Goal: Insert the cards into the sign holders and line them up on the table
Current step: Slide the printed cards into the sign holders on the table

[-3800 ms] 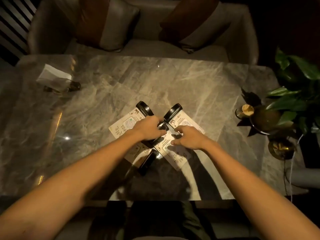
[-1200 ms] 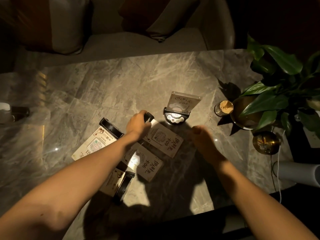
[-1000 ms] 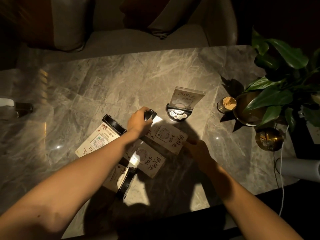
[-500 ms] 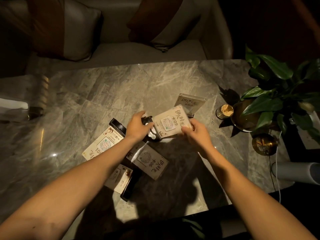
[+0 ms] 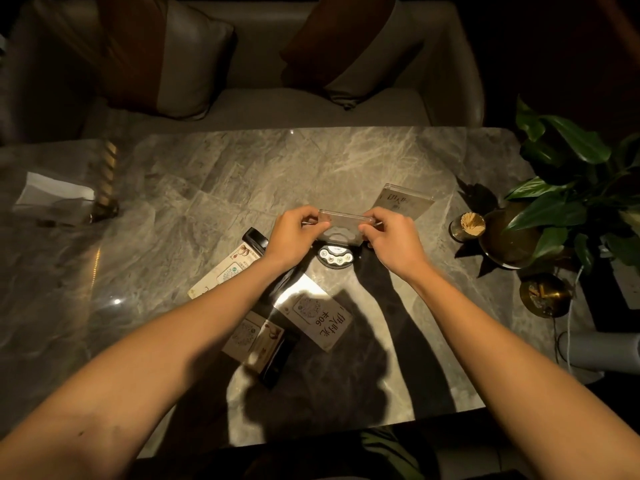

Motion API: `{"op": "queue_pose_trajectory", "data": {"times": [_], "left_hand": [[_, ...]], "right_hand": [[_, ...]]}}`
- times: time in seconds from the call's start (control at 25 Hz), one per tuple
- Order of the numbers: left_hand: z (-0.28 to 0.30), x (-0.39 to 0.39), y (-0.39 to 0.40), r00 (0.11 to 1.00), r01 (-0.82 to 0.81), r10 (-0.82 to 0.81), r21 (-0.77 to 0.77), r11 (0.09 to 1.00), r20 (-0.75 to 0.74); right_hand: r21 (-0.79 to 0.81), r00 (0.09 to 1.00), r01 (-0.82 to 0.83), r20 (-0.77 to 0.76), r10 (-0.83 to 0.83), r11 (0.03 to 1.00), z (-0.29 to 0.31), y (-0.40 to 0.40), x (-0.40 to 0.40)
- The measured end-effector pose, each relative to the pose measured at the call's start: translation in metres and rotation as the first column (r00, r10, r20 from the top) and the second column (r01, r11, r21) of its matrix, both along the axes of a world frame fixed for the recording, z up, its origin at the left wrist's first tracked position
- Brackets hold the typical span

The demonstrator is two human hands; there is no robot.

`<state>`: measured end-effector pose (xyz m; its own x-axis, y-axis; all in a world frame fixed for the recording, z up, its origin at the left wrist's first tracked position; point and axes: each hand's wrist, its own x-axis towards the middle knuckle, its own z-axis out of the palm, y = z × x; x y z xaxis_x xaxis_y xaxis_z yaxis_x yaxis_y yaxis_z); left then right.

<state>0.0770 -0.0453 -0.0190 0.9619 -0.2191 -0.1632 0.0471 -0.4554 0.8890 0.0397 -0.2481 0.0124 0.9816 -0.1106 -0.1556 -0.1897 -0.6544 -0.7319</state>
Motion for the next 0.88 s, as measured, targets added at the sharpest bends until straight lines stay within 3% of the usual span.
{"op": "queue_pose_trajectory", "data": {"times": [0.32, 0.44, 0.52, 0.64, 0.76, 0.88], "left_hand": [[-0.016, -0.021, 0.010, 0.991, 0.002, 0.005, 0.058, 0.998, -0.135], [-0.024, -0.031, 0.023, 0.988, 0.058, -0.019, 0.251, 0.966, -0.156], [-0.031, -0.038, 0.035, 0.988, 0.063, 0.000, 0.400, 0.914, -0.156], [-0.040, -0.054, 0.048, 0.980, 0.115, -0.011, 0.529, 0.841, -0.196], [-0.050, -0.071, 0.056, 0.982, 0.066, 0.038, 0.518, 0.853, -0.187], [-0.052, -0.072, 0.059, 0.985, 0.013, 0.077, 0.506, 0.863, -0.157]], "right_hand": [[0.124, 0.983, 0.173, -0.076, -0.165, 0.977, -0.017, -0.002, -0.011], [0.232, 0.957, 0.281, -0.132, -0.256, 0.931, -0.017, 0.001, -0.029], [0.242, 0.912, 0.392, -0.226, -0.341, 0.887, -0.030, 0.007, -0.048], [0.230, 0.792, 0.484, -0.525, -0.311, 0.844, -0.067, 0.021, -0.084], [0.126, 0.713, 0.350, -0.679, -0.177, 0.928, -0.124, 0.025, -0.120], [0.134, 0.649, 0.460, -0.726, -0.229, 0.878, -0.124, 0.038, -0.142]]}}
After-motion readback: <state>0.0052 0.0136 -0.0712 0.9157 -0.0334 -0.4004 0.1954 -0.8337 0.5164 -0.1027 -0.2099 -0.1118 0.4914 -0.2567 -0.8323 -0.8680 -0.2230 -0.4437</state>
